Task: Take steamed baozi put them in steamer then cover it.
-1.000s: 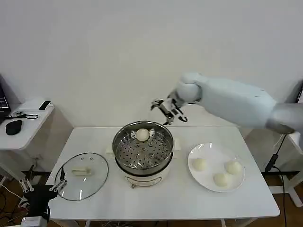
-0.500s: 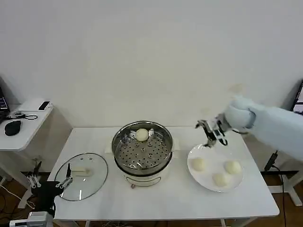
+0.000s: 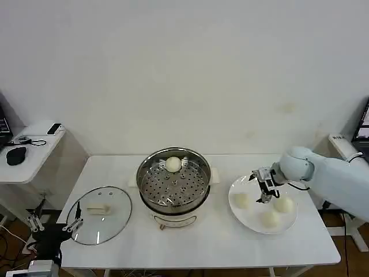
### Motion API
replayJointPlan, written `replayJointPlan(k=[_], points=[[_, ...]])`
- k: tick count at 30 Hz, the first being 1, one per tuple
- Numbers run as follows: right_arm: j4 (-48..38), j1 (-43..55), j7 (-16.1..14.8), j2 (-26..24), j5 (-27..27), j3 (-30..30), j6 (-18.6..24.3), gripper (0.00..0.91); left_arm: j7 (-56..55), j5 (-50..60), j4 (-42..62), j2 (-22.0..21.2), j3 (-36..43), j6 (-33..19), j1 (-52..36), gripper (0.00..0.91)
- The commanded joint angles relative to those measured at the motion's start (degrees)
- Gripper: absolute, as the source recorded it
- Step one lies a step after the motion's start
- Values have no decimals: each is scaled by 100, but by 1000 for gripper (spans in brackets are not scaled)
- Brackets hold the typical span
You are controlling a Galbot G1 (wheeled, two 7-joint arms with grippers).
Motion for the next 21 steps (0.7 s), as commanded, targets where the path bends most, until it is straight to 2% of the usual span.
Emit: replayJointPlan(k=[1,16,21], points=[[-756,-693,-40,658,-133,380,-106,907,3,-1,-12,16,-90,2,48,907],[-1091,-982,-19,943,-429,559,-59,907,7,8,-4,12,-80,6,23,907],[-1130,-992,-29,972,-480,577,-71,816,8,13,-2,8,-93,5,30,907]])
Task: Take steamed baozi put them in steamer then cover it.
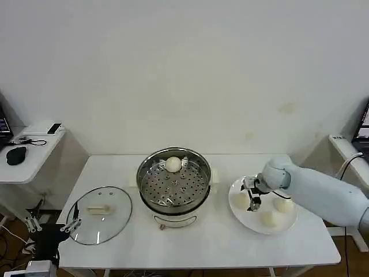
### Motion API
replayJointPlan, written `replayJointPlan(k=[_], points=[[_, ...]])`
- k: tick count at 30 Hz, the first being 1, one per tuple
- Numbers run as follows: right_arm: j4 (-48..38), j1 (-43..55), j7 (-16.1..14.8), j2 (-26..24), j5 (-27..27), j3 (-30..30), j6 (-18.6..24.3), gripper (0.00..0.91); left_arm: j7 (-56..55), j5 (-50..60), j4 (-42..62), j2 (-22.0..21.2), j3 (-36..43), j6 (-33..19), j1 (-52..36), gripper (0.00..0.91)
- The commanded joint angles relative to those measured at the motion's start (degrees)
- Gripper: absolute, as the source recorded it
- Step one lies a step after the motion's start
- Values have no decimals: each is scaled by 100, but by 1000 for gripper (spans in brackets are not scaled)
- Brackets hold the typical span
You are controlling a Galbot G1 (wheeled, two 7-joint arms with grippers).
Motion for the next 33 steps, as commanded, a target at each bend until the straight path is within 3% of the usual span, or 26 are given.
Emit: replayJointPlan(k=[1,17,25,33], points=[[-206,-158,-16,152,-113,120,-11,806,0,6,-1,-1,-24,2,11,907],[-79,-103,-89,45,-143,177,-78,675,-5,22,-65,-44,-32,-5,56,907],[203,359,-220,-290,-20,82,-83,645,-8,18,-110,-48,-4,-4,33,907],[536,1293,-206,-607,430,-98,-161,645,-4,7,-133,0,13,-1,-20,907]])
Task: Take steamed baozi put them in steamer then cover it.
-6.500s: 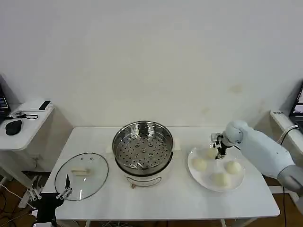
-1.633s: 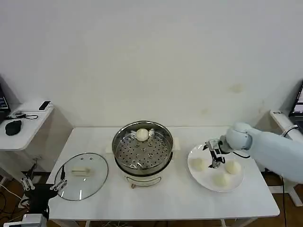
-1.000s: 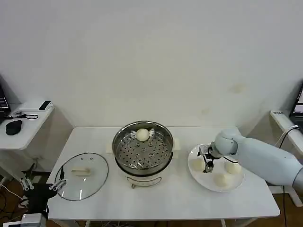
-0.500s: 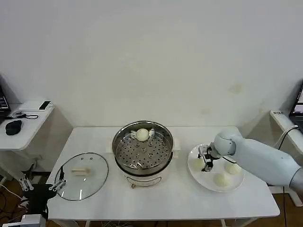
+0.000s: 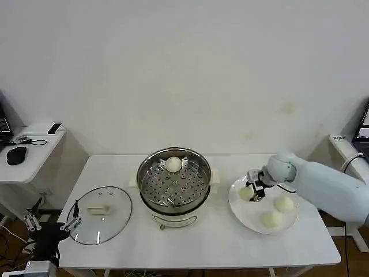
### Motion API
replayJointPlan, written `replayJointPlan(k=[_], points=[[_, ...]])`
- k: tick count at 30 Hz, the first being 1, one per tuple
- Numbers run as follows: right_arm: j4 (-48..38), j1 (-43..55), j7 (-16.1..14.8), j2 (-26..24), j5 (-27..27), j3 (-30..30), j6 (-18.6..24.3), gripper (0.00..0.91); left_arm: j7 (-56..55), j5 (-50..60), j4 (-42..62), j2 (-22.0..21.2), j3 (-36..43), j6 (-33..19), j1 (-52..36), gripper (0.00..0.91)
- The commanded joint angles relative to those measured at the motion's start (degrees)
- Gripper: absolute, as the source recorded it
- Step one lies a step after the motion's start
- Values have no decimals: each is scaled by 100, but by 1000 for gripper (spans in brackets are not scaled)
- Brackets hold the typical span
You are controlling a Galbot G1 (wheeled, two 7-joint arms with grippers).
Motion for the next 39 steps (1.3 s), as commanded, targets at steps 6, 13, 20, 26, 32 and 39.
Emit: replayJointPlan(k=[6,13,20,26,32,39], points=[[474,2037,38,-25,718,-755,-296,645,2,-32,14,73,5,5,-72,907],[705,3049,284,902,1716,-1318,-784,645,0,-31,18,61,13,1,-86,907],[571,2988,626,1995,2470,-1428,-1225,645,-4,-26,25,44,-22,2,-119,907],[166,2677,981,3002,3090,-1483,-1620,655,-1,-27,36,21,-56,-2,-95,907],[-397,2246,1124,3770,3282,-1479,-1863,645,-6,-16,28,-12,-72,-2,-84,907],[-833,1892,1118,4231,3192,-1504,-2046,655,-9,-30,-14,-26,-136,-15,-67,907]])
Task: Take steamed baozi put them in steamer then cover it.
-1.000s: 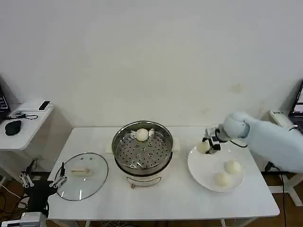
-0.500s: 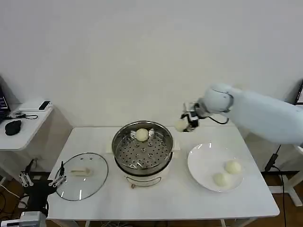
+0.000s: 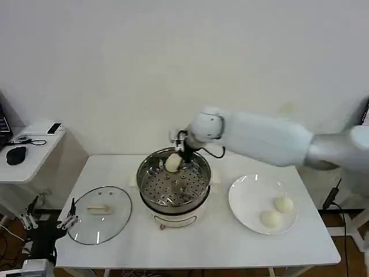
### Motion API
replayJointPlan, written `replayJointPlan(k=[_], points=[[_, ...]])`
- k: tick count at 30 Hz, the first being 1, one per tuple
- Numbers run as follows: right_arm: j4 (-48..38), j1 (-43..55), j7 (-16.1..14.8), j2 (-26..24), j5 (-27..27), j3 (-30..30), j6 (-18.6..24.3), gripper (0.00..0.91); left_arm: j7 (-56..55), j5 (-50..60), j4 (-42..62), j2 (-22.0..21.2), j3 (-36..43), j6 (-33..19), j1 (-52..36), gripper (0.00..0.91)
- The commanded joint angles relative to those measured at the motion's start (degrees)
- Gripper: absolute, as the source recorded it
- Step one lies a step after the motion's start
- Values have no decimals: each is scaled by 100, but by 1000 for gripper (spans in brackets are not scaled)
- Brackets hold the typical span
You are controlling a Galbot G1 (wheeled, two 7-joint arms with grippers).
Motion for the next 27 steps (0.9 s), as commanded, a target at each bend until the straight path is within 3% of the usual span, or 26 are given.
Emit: replayJointPlan(k=[1,16,17,18,27], points=[[-676,-410,166,1152,307,-65,-361,655,-2,-7,-27,-17,-36,-8,3,907],[-1144,-733,276,1431,22,40,-447,655,-8,2,1,-20,-28,-24,0,907],[-1138,-735,277,1425,11,40,-457,675,-9,3,2,-26,-22,-26,2,907],[-1132,-737,278,1420,12,40,-475,907,-7,7,0,-34,-18,-25,2,907],[-661,-539,254,955,-47,106,-524,907,-7,11,-13,-32,-6,-21,5,907]])
